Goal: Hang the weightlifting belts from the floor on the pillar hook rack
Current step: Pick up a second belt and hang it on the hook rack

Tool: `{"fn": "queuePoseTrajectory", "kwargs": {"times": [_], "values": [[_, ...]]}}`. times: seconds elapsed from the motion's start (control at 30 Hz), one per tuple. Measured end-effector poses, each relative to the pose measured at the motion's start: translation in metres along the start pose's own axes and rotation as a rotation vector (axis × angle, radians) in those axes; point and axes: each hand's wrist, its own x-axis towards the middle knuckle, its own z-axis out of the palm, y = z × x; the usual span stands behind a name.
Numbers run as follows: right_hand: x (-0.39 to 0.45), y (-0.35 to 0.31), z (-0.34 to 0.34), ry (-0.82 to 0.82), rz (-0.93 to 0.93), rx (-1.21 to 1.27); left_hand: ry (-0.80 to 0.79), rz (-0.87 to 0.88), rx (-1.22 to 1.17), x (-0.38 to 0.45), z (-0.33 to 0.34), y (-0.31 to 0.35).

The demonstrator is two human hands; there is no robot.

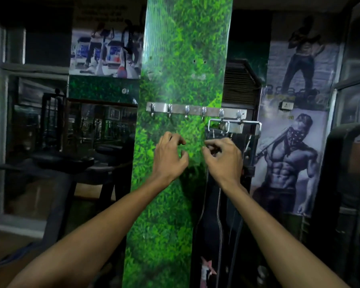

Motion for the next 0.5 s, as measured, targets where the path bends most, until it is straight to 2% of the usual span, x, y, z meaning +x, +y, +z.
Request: {"fn": "queuePoseTrajectory", "kwargs": {"times": [0.27,0.5], "values": [[-0.115,-0.022,0.040,-0.145,0.137,0.148,-0.087,-0.160,-0.016,-0.113,-0.051,-0.048],[-0.268,-0.050,0.053,-0.385,0.302,0.155,-0.113,-0.435,-0.050,-0.250,-0.098,-0.083]]}}
